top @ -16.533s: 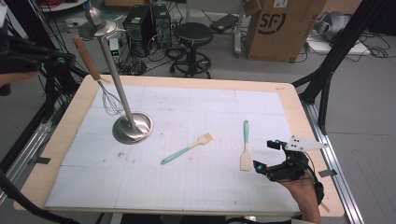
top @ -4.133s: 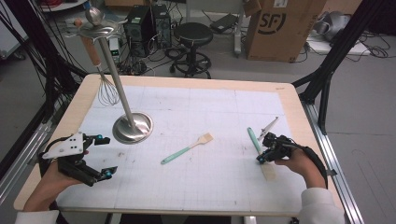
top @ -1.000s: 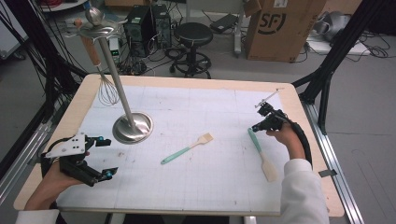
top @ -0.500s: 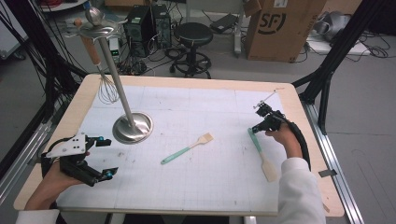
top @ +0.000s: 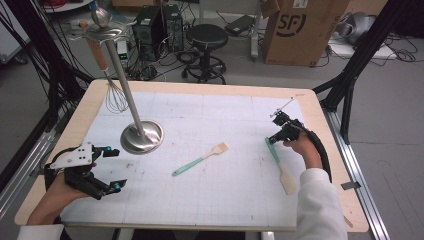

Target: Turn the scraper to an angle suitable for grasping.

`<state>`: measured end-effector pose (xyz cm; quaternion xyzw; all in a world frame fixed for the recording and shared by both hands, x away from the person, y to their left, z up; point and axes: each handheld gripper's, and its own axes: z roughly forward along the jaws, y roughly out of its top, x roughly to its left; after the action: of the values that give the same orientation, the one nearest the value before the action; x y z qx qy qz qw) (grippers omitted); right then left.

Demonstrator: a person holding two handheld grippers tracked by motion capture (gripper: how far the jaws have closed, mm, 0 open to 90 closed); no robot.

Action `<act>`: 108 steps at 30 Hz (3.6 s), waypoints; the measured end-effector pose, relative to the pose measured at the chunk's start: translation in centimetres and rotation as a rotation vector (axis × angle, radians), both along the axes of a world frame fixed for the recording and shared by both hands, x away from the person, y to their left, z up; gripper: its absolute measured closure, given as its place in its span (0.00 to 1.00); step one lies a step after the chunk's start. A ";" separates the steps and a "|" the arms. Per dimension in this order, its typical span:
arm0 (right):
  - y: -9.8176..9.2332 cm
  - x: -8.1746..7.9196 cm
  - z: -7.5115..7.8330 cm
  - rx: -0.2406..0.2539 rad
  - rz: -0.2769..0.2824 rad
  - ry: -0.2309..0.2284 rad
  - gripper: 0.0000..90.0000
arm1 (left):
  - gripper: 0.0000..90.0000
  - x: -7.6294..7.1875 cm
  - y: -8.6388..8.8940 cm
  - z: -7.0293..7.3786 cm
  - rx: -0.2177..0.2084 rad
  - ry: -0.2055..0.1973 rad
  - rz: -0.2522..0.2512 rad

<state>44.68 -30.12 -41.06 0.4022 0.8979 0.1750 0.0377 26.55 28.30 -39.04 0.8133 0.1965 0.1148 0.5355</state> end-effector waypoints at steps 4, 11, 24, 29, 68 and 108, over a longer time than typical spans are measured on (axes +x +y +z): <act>0.2 -0.1 0.1 -0.002 0.002 0.009 0.99 | 0.02 0.0 -0.1 0.0 0.001 -0.001 -0.003; 1.3 -0.4 0.1 0.010 0.046 0.023 0.99 | 0.02 -0.1 -0.1 0.1 -0.001 -0.005 -0.004; 3.8 -1.5 0.1 0.008 0.129 0.047 0.99 | 0.02 -0.4 0.0 0.6 -0.012 -0.023 -0.004; 5.0 -2.1 0.2 0.007 0.176 0.061 0.99 | 0.02 -0.4 0.1 0.8 -0.012 -0.028 -0.005; 8.4 -7.5 4.3 0.072 0.327 -0.022 0.77 | 0.02 -0.8 0.0 1.4 -0.014 -0.049 -0.007; 4.2 -10.8 5.1 -0.049 0.310 -0.069 0.01 | 0.02 -1.0 0.0 1.7 -0.017 -0.057 -0.013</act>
<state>33.88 -25.93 -36.01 0.2518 0.9513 0.1702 0.0507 25.58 28.30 -37.34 0.8063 0.1767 0.1326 0.5487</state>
